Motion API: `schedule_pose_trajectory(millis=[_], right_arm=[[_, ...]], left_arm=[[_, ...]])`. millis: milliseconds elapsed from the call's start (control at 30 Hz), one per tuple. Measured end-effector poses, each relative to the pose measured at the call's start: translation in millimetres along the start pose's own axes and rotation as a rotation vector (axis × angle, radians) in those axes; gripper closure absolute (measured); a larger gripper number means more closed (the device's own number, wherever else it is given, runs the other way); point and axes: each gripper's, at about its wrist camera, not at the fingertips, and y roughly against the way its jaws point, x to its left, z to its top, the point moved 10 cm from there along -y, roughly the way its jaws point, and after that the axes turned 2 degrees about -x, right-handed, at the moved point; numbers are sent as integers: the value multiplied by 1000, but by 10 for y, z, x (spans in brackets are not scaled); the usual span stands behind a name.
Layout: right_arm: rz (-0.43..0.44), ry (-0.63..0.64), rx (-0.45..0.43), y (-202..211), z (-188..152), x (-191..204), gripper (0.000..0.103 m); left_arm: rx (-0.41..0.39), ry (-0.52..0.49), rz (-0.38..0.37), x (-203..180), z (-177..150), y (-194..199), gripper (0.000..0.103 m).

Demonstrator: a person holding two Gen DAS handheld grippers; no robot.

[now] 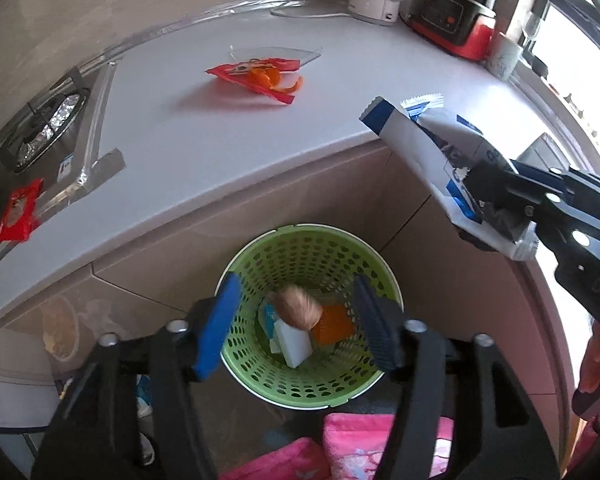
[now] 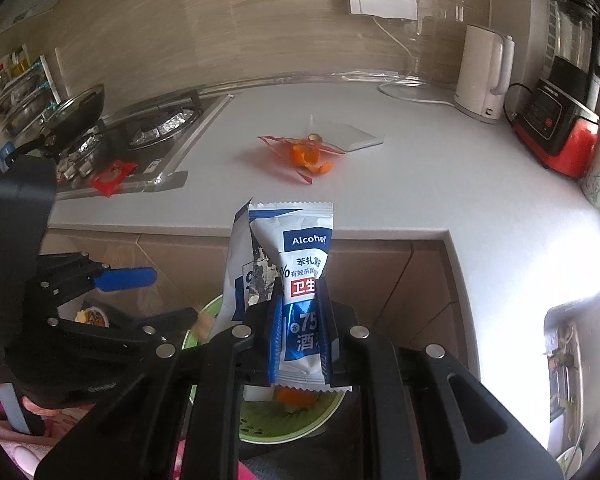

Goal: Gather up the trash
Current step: 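Carry the wipe packet and nut over the basket and release both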

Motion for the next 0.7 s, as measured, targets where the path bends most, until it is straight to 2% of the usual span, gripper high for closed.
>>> schedule_pose_trajectory(millis=[67,333,500,700], right_arm=[[1,-3,0,35,-22,3,87],[7,-1,0,100,-25,3,87],[42,0,19,44,-77,43,87],[127,29,100,-215,-383,271,87]], left_arm=[[-9,-2,2,-14,10,26,37],[-50,24,18,64,114,181,29],[-106,46,70,240,210,386,25],[-176,134,147,622,311,649,20]])
